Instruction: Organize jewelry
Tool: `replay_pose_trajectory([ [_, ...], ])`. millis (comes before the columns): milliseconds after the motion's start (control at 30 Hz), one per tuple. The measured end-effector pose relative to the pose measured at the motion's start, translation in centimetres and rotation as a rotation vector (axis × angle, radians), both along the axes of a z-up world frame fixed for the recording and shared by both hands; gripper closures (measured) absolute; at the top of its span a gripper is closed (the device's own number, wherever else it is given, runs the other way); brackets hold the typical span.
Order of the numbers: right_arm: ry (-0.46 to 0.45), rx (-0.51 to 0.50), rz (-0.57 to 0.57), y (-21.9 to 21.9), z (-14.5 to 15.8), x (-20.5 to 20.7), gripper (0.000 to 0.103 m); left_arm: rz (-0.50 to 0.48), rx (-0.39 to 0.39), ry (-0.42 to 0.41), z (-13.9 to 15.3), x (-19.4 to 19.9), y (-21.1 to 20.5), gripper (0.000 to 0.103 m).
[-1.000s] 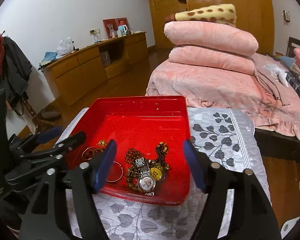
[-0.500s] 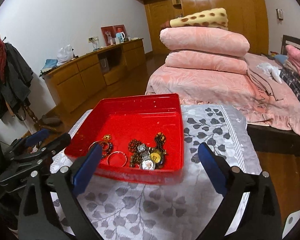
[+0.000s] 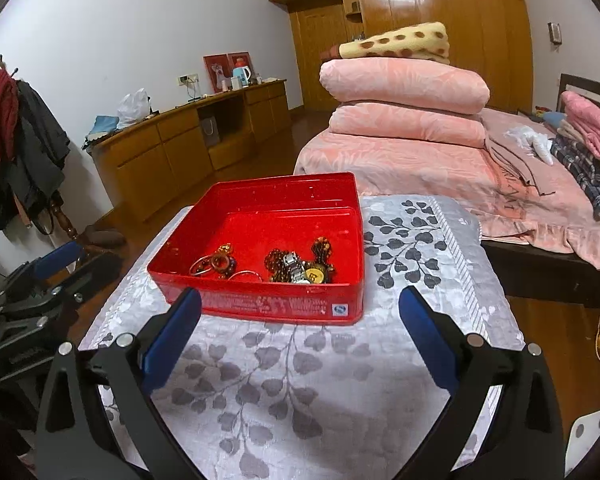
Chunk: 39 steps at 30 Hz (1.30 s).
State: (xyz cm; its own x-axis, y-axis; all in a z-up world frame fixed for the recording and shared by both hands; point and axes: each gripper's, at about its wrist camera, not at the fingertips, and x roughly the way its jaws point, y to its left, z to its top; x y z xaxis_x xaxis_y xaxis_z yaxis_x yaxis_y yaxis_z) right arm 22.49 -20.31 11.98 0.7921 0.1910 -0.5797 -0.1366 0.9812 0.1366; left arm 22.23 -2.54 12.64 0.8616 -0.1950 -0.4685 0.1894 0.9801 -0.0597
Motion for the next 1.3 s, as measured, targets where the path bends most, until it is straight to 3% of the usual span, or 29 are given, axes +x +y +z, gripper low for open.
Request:
replay_pose_trajectory([
  [533,-0.121,-0.015,0.042,1.2,2.4,-6.3,0.006,0.013,0.004,-0.082,0.9,-6.1,1.4,0.006],
  [733,-0.188,-0.017,0.055,1.6,3.4,-8.4,0.006,0.024,0.012,-0.148,1.7,-8.2,1.5,0.006],
  [1300,-0.277,-0.025,0.046,1.6,5.0,-11.8,0.006,0.009,0.025,-0.248,3.1,-12.0,1.0,0.006],
])
